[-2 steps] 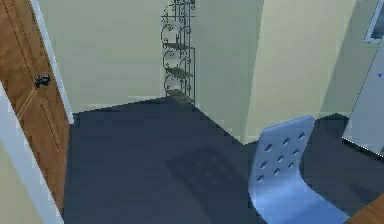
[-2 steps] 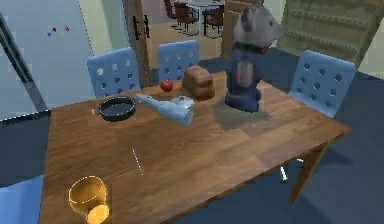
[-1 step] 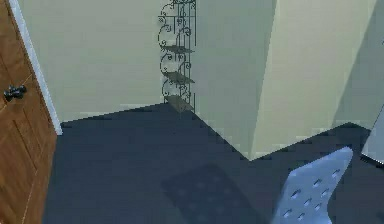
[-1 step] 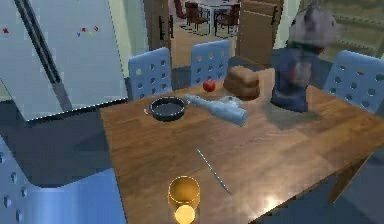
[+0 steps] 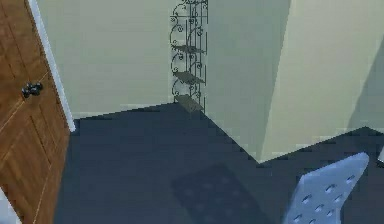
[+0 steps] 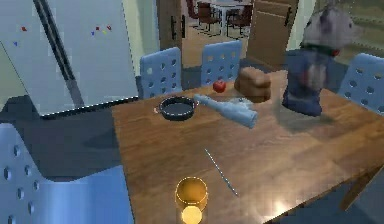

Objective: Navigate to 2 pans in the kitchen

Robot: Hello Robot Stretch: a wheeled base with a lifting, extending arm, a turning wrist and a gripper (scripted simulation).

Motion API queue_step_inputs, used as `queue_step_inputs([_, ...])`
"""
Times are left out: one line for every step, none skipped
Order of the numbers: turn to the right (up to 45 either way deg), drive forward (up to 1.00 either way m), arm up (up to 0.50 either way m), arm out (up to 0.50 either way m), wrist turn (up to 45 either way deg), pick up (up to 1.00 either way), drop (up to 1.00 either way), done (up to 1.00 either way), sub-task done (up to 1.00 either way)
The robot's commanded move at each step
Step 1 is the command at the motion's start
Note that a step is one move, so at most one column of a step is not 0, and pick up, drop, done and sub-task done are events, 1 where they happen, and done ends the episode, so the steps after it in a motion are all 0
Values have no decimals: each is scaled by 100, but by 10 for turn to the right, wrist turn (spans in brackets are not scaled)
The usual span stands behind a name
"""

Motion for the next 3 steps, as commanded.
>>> queue_step_inputs([0, 80, 0, 0, 0, 0, 0, 0, 0])
queue_step_inputs([-360, 0, 0, 0, 0, 0, 0, 0, 0])
queue_step_inputs([-30, 0, 0, 0, 0, 0, 0, 0, 0])
